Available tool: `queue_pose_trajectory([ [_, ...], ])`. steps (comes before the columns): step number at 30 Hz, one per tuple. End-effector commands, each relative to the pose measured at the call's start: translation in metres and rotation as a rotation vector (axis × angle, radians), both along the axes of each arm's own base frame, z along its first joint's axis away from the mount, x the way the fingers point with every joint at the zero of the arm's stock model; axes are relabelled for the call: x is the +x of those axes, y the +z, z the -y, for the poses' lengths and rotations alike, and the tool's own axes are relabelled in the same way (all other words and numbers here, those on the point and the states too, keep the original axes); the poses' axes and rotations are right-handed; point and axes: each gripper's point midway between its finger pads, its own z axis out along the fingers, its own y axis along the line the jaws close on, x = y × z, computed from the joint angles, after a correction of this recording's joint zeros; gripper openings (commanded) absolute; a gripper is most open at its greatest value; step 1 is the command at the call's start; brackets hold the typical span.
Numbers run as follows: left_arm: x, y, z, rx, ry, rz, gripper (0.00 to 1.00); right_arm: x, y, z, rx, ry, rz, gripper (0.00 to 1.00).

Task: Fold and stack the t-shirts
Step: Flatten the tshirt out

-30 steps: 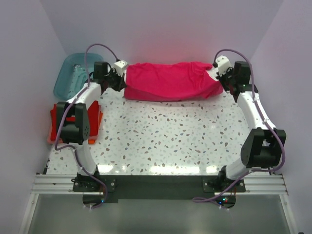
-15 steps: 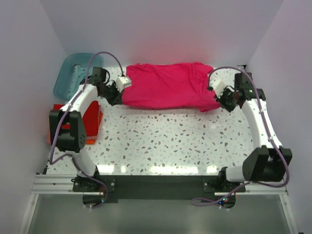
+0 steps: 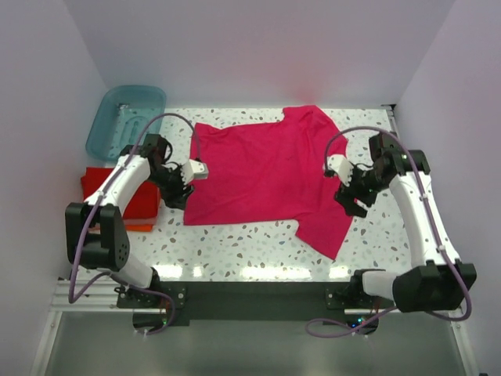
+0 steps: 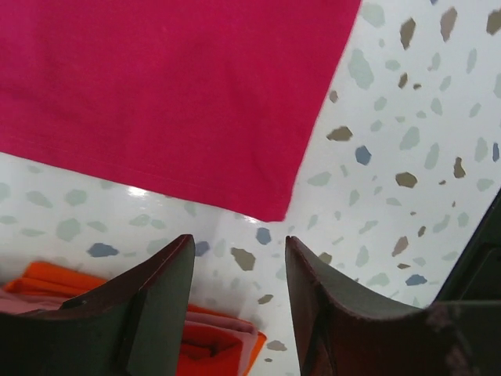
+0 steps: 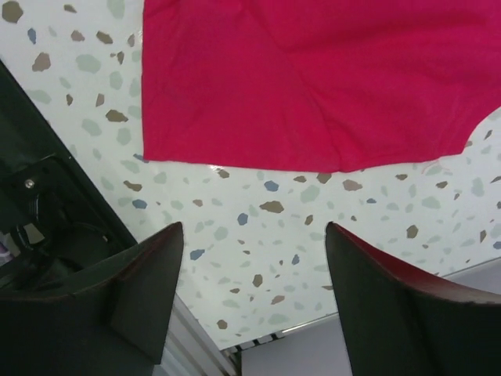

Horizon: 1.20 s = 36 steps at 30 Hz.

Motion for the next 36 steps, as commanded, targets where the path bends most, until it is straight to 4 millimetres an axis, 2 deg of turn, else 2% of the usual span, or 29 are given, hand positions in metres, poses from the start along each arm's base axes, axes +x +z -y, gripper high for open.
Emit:
queue_pose_trajectory([
  [1, 0.040, 0.033, 0.012, -0.071, 0.002, 0.120, 0.55, 0.025, 0.001, -0.009, 0.056, -0.107, -0.085, 0.68],
  [2, 0.050, 0.036, 0.017, -0.095, 0.035, 0.130, 0.55, 0.036, -0.002, -0.007, 0.053, -0.174, -0.098, 0.65],
  [3, 0.059, 0.036, 0.020, -0.108, 0.061, 0.136, 0.55, 0.056, -0.014, -0.007, 0.049, -0.210, -0.102, 0.61],
  [4, 0.069, 0.032, 0.021, -0.113, 0.090, 0.128, 0.55, 0.066, -0.021, -0.004, 0.036, -0.248, -0.112, 0.53],
  [5, 0.083, 0.032, 0.023, -0.128, 0.139, 0.144, 0.55, 0.076, -0.026, -0.002, 0.031, -0.312, -0.115, 0.50],
  [6, 0.093, 0.027, 0.020, -0.112, 0.176, 0.152, 0.54, 0.091, -0.032, 0.004, 0.002, -0.342, -0.085, 0.48],
  [9, 0.123, 0.005, 0.017, -0.088, 0.283, 0.142, 0.52, 0.115, -0.072, 0.017, -0.074, -0.432, -0.135, 0.39],
  [11, 0.130, -0.006, 0.016, -0.078, 0.325, 0.108, 0.51, 0.120, -0.085, 0.025, -0.116, -0.469, -0.145, 0.36],
  [12, 0.130, -0.018, 0.016, -0.066, 0.337, 0.075, 0.50, 0.127, -0.091, 0.031, -0.143, -0.485, -0.122, 0.35],
  [14, 0.129, -0.031, 0.015, -0.053, 0.367, 0.036, 0.50, 0.129, -0.108, 0.039, -0.182, -0.506, -0.131, 0.34],
  [18, 0.112, -0.066, 0.008, 0.019, 0.399, -0.044, 0.48, 0.117, -0.135, 0.052, -0.273, -0.510, -0.179, 0.32],
  [20, 0.105, -0.073, 0.004, 0.044, 0.411, -0.053, 0.47, 0.102, -0.148, 0.060, -0.325, -0.492, -0.209, 0.30],
  [21, 0.096, -0.079, 0.000, 0.068, 0.418, -0.068, 0.46, 0.089, -0.156, 0.062, -0.345, -0.472, -0.240, 0.29],
  [25, 0.069, -0.084, -0.009, 0.113, 0.426, -0.101, 0.45, 0.049, -0.165, 0.068, -0.401, -0.419, -0.332, 0.25],
  [29, 0.043, -0.076, -0.015, 0.142, 0.422, -0.118, 0.43, 0.000, -0.153, 0.057, -0.352, -0.352, -0.447, 0.17],
  [31, 0.030, -0.073, -0.017, 0.152, 0.407, -0.140, 0.43, -0.013, -0.138, 0.053, -0.325, -0.311, -0.451, 0.13],
  [32, 0.027, -0.068, -0.015, 0.140, 0.396, -0.144, 0.43, -0.025, -0.130, 0.041, -0.265, -0.288, -0.499, 0.12],
  [35, 0.032, -0.045, -0.004, 0.073, 0.363, -0.123, 0.46, -0.020, -0.102, 0.030, -0.186, -0.254, -0.479, 0.15],
  [36, 0.046, -0.031, 0.001, 0.039, 0.357, -0.082, 0.48, -0.006, -0.089, 0.021, -0.123, -0.240, -0.438, 0.17],
])
